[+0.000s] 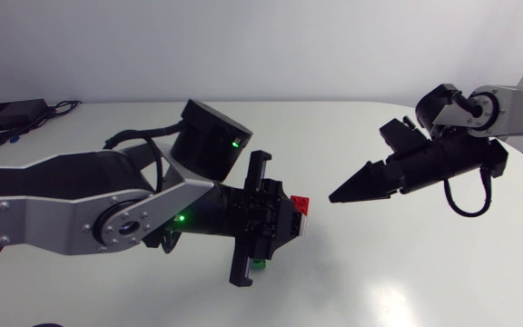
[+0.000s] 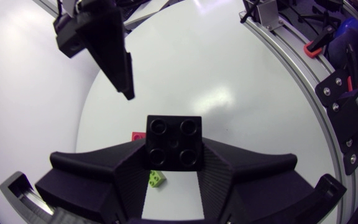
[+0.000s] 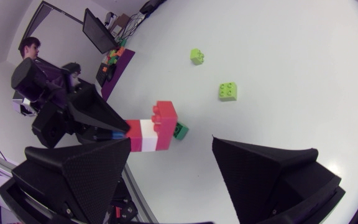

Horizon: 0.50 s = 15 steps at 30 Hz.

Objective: Disassemble duplo

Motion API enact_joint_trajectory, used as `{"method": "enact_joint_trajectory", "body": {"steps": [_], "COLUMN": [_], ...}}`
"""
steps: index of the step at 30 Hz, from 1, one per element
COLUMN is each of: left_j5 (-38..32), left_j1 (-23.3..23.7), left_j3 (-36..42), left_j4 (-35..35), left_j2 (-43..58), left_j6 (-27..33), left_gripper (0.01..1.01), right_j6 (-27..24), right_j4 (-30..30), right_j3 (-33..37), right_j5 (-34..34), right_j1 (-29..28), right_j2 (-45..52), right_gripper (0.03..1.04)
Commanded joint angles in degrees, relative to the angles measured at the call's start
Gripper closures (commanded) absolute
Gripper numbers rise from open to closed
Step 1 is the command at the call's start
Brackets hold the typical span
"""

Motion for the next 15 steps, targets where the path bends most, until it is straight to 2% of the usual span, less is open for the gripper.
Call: {"method": "enact_joint_trajectory", "body": {"steps": [1,11,15], "left_j5": [-0.8,-2.0,-2.1], "left_j1": [-0.8,-3.3,-4.0], "left_j3": [-1.2,-2.3,-2.7], "left_j4": [1.6,4.5,4.5], "left_j2": [-1.5,-1.7,-2.4], "left_j6": [-1.0,-1.2,-1.2], "left_gripper": [0.692,0.692,0.692], "right_j6": [0.1,0.9,1.0], "right_j4": [-1.3,-2.4,-2.2], "right_j3": [0.8,2.3,2.5], "right_j5": [-0.8,-1.1,-1.2], "right_j1": [1.3,4.1,4.5], "right_j2": [2.4,3.8,4.0], "right_gripper": [0.14,0.17,0.29]}}
